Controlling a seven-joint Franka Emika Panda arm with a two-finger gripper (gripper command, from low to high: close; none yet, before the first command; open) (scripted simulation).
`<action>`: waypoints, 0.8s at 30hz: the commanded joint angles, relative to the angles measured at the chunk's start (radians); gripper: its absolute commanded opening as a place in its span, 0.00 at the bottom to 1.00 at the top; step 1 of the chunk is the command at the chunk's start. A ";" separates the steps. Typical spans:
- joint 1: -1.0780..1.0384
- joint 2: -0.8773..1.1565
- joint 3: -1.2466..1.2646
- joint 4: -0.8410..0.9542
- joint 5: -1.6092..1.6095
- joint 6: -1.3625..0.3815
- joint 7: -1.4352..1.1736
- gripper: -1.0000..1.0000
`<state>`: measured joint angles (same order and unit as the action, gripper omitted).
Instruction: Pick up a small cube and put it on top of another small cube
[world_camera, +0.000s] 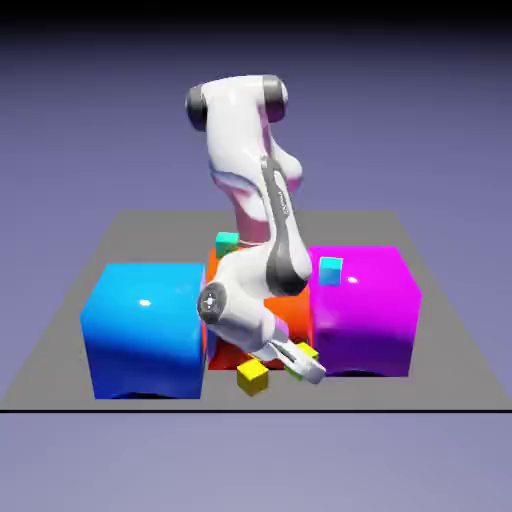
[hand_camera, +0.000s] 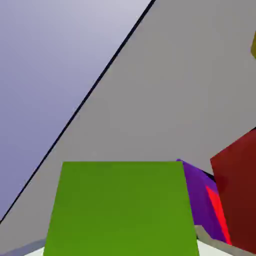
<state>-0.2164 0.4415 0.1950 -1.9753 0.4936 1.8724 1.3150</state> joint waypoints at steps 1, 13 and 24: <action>0.019 -0.036 -0.026 -0.006 -0.017 -0.038 -0.029 0.00; 0.192 -0.471 -0.293 -0.169 -0.319 -0.455 -0.406 0.00; 0.195 -0.698 -0.376 -0.424 -0.570 -0.516 -0.555 0.00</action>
<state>-0.0218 -0.2569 -0.1806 -2.3991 -0.0748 1.3568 0.7601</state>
